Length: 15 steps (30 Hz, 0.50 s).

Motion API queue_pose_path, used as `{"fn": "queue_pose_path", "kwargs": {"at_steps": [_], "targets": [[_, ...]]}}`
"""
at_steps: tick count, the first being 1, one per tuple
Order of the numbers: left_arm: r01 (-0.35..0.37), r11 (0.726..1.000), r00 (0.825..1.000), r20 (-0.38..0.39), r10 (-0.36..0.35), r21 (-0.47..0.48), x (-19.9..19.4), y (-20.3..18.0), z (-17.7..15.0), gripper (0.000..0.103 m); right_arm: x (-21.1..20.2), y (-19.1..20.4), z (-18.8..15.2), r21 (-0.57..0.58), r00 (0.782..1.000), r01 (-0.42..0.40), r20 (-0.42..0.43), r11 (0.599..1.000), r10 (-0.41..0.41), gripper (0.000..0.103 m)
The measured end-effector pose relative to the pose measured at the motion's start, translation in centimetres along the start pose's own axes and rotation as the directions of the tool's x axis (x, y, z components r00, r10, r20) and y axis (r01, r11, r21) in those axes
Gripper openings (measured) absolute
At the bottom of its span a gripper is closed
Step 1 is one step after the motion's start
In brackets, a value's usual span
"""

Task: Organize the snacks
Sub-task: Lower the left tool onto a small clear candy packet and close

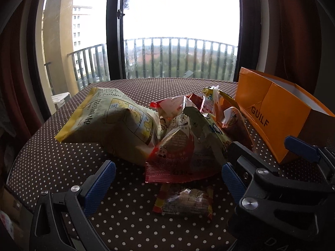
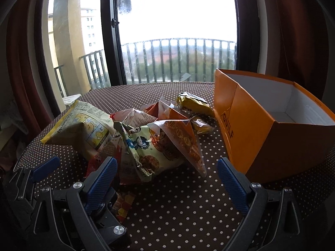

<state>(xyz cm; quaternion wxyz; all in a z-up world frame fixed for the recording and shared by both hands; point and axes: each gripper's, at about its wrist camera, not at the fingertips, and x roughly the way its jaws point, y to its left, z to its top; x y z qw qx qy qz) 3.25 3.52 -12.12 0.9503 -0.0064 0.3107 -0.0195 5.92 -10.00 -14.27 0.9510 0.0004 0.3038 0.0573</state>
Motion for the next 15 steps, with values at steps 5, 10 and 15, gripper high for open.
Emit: {"fn": "queue_pose_path", "kwargs": {"at_steps": [5,10,15], "targets": [[0.021,1.000,0.999,-0.036,-0.022,-0.020,1.1,-0.3,-1.1,0.101,0.8,0.2,-0.8,-0.013,1.000,0.019,-0.021,1.000,-0.019,0.097],[0.039,0.999,0.997,-0.065,-0.041,-0.035,2.0,-1.1,-2.2,0.101,1.5,0.4,-1.7,-0.032,0.998,0.017,-0.054,0.999,-0.019,0.097],[0.039,0.998,0.996,-0.084,-0.043,-0.045,2.7,-1.7,-2.9,0.080,1.9,0.0,-2.0,-0.032,0.997,0.022,-0.071,0.999,-0.024,0.096]]}}
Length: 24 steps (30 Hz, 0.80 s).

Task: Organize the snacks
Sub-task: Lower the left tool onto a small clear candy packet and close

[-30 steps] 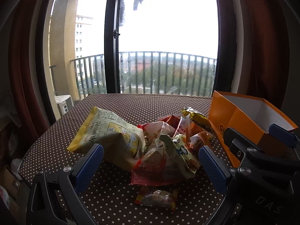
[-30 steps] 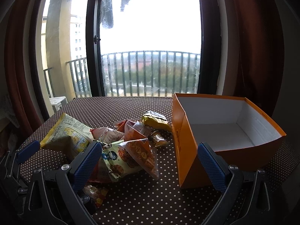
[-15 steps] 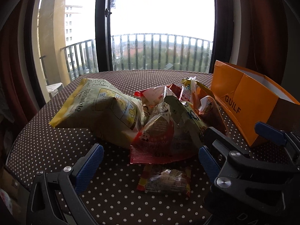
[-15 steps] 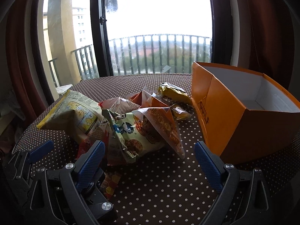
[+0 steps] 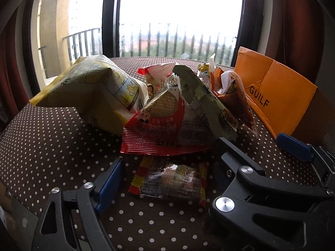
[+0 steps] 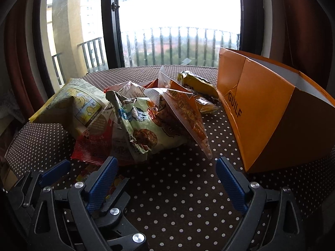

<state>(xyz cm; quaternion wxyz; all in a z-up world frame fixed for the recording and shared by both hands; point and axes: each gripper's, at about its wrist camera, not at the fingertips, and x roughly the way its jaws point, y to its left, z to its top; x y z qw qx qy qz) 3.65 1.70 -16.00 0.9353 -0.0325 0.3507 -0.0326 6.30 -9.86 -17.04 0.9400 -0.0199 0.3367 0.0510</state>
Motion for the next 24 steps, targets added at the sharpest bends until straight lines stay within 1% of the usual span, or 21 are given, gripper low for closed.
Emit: {"fn": "queue_pose_path", "kwargs": {"at_steps": [1,3,7,10,13,14,15,18,22,24], "targets": [[-0.015,1.000,1.000,0.001,0.015,0.007,0.1,-0.2,-0.1,0.076,0.0,-0.1,-0.1,0.000,1.000,0.000,-0.003,1.000,0.000,0.095],[-0.042,0.999,0.999,0.003,0.042,0.017,0.1,-0.1,-0.1,0.065,0.0,-0.1,-0.1,-0.003,1.000,0.006,-0.008,1.000,-0.006,0.095],[-0.048,0.999,0.999,-0.001,0.048,0.019,0.1,0.3,-0.3,0.061,-0.2,-0.1,-0.2,-0.003,1.000,0.002,0.002,1.000,-0.002,0.095],[-0.041,0.999,0.999,0.001,0.041,0.013,-0.5,0.2,-0.4,0.053,-0.5,-0.2,-0.3,-0.004,1.000,-0.004,0.013,1.000,0.004,0.095],[-0.038,0.999,0.999,0.018,0.038,0.017,-1.4,0.0,-0.1,0.044,-0.9,-0.2,-0.4,-0.004,1.000,-0.011,0.021,1.000,0.011,0.095],[-0.029,0.999,0.999,0.015,0.029,0.014,-1.6,-0.1,-0.1,0.037,-1.1,-0.2,-0.6,-0.003,1.000,-0.013,0.023,1.000,0.013,0.095],[-0.017,1.000,1.000,0.008,0.017,0.003,-1.7,-0.1,-0.2,0.037,-1.2,-0.2,-0.7,0.000,1.000,-0.015,0.027,1.000,0.015,0.095],[-0.022,1.000,1.000,0.016,0.022,0.004,-2.0,-0.5,-0.5,0.037,-1.6,-0.2,-0.8,0.005,1.000,-0.005,0.024,1.000,0.005,0.095],[-0.046,0.999,0.999,0.024,0.046,-0.014,-2.0,-0.2,-0.8,0.044,-1.9,-0.3,-0.8,0.022,1.000,-0.007,0.028,1.000,0.006,0.094],[-0.069,0.997,0.997,0.035,0.070,-0.017,-1.9,0.0,-1.2,0.051,-1.9,-0.3,-0.8,0.021,1.000,-0.002,0.028,1.000,0.001,0.094]]}}
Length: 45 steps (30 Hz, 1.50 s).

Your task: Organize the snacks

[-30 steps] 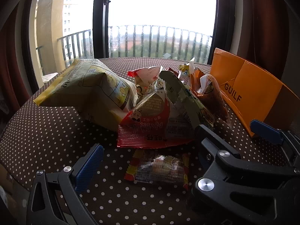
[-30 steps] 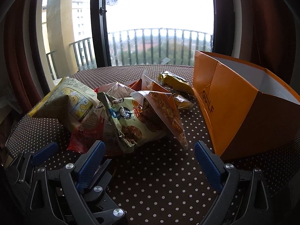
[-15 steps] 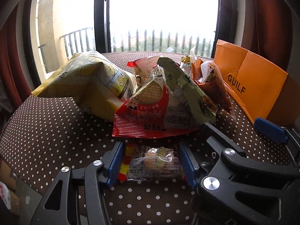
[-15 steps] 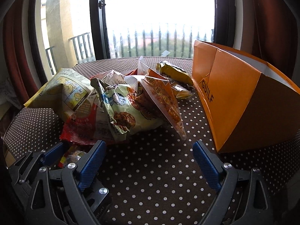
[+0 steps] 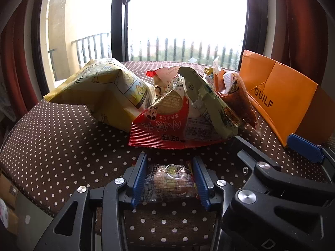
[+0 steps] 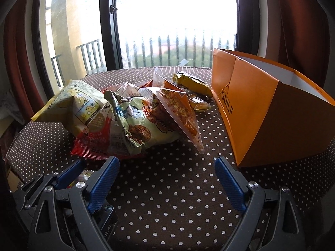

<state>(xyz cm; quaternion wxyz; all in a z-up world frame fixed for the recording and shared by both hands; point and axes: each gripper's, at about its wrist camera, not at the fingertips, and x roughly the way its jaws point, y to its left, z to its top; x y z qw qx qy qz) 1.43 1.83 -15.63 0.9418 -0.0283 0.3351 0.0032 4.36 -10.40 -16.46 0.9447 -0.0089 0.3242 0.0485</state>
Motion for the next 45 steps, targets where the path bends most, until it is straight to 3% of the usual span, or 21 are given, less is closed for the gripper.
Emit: {"fn": "queue_pose_path", "kwargs": {"at_steps": [5,9,15,23,31,33,45], "targets": [[-0.028,1.000,0.999,0.023,0.028,0.000,-0.2,-0.4,-0.8,0.052,0.5,-0.3,-0.2,0.022,1.000,-0.007,-0.024,1.000,0.007,0.094],[-0.010,1.000,1.000,0.017,0.010,-0.009,-0.3,-0.1,-0.8,0.039,0.3,-0.2,0.0,0.021,1.000,-0.005,-0.016,1.000,0.005,0.093],[0.021,0.999,1.000,0.003,-0.021,-0.025,-1.2,0.6,-0.1,0.036,-0.1,0.4,0.2,-0.010,1.000,-0.019,-0.002,1.000,0.019,0.093],[-0.006,1.000,0.995,0.095,0.005,0.009,-3.9,0.6,3.1,0.036,-1.1,1.6,3.4,-0.014,0.996,-0.066,0.065,0.998,0.067,0.093],[-0.017,1.000,0.995,0.101,0.015,0.018,-2.7,0.0,5.7,0.036,0.3,1.1,6.5,0.001,0.996,-0.041,0.085,0.999,0.041,0.093],[-0.022,0.999,0.995,0.094,0.020,0.024,-2.2,-0.2,6.0,0.036,0.8,1.0,7.0,0.002,0.996,-0.027,0.082,1.000,0.026,0.089],[-0.041,0.998,0.998,0.048,0.039,0.048,1.7,-0.8,7.4,0.037,4.6,-0.2,7.8,0.030,1.000,0.002,0.009,1.000,-0.003,0.084]]}}
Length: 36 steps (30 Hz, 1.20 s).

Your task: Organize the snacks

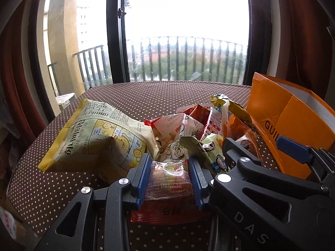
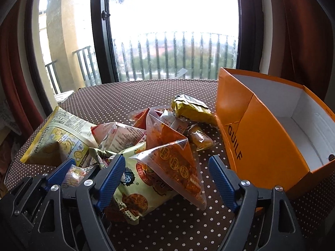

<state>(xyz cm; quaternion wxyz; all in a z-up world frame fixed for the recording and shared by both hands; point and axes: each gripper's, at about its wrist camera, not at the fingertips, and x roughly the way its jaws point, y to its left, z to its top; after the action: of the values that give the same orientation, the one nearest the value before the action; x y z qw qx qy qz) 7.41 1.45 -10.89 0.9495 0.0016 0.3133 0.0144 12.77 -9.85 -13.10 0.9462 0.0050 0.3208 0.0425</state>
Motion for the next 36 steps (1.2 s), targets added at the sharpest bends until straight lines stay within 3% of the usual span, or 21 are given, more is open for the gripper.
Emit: {"fn": "queue_pose_path", "kwargs": {"at_steps": [5,7,11,15,36], "targets": [[-0.003,1.000,1.000,-0.017,0.003,0.009,0.9,-0.3,0.2,0.037,1.6,-0.3,0.3,0.024,0.999,-0.010,-0.033,1.000,0.011,0.083],[-0.005,1.000,1.000,-0.026,0.006,0.023,1.0,-0.4,0.1,0.036,2.2,-0.5,0.2,0.057,0.996,-0.045,-0.071,0.997,0.049,0.073],[-0.004,1.000,1.000,-0.028,0.004,0.025,1.3,-0.6,0.3,0.036,2.3,-0.9,0.1,0.073,0.996,-0.021,-0.082,0.997,0.027,0.049],[0.003,1.000,0.999,-0.033,-0.002,0.024,1.2,-0.4,0.4,0.036,1.5,-0.3,0.1,0.033,0.998,-0.012,-0.059,0.999,0.014,0.041],[0.056,0.998,0.992,0.115,-0.058,0.018,-5.0,0.7,4.0,0.036,-4.9,0.0,3.1,0.020,0.992,-0.061,0.109,0.998,0.059,0.032]]}}
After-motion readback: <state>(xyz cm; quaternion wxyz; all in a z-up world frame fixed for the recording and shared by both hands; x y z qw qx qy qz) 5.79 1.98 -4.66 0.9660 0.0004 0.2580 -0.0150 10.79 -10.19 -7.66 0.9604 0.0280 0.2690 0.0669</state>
